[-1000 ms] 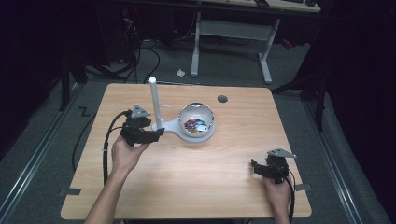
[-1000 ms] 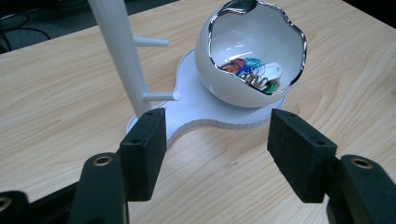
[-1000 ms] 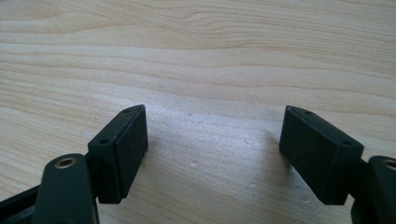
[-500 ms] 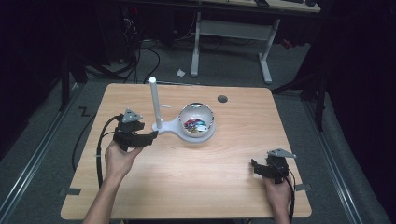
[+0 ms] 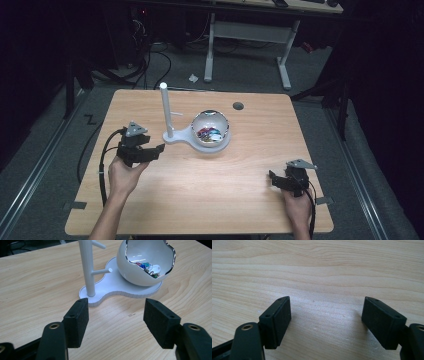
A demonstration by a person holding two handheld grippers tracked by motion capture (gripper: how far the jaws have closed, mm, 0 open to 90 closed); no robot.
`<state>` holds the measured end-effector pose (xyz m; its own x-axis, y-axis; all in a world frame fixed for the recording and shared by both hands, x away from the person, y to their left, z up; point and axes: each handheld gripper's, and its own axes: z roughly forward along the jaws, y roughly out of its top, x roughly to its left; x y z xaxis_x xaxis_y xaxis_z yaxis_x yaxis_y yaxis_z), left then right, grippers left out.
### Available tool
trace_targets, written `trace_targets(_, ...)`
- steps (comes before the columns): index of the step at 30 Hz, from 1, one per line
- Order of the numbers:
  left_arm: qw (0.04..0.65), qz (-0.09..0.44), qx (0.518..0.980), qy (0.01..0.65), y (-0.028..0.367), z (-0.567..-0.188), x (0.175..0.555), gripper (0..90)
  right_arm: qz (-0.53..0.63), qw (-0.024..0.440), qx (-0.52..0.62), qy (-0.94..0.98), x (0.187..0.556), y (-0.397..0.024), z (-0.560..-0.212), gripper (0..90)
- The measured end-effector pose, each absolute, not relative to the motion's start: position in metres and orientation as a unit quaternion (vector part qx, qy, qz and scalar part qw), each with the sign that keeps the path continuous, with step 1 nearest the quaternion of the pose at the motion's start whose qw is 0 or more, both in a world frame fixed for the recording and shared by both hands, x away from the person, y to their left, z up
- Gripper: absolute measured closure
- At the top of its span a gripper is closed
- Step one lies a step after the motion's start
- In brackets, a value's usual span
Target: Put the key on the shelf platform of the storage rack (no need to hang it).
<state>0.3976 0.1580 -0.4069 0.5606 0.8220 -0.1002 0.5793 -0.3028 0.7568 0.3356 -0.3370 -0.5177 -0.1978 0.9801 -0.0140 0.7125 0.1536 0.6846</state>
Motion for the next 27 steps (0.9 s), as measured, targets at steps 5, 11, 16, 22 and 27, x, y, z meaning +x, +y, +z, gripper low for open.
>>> trace_targets(5, 0.388, 0.157, 0.791, 0.447, 0.161, -0.411, 0.395, 37.1, 0.281, 0.238, 0.587, 0.721, 0.336, -0.337, -0.518, 23.9)
trace_targets(11, 0.388, 0.154, 0.787, 0.454, 0.163, -0.417, 0.391, 36.9, 0.281, 0.238, 0.587, 0.721, 0.336, -0.337, -0.518, 23.9)
trace_targets(16, 0.385, 0.153, 0.788, 0.456, 0.163, -0.425, 0.388, 36.5, 0.281, 0.238, 0.587, 0.721, 0.336, -0.337, -0.518, 24.0)
trace_targets(22, 0.386, 0.161, 0.784, 0.459, 0.165, -0.434, 0.385, 36.0, 0.281, 0.238, 0.587, 0.721, 0.336, -0.337, -0.518, 24.0)
trace_targets(27, 0.387, 0.157, 0.778, 0.469, 0.169, -0.446, 0.383, 35.8, 0.281, 0.238, 0.587, 0.721, 0.336, -0.337, -0.518, 24.0)
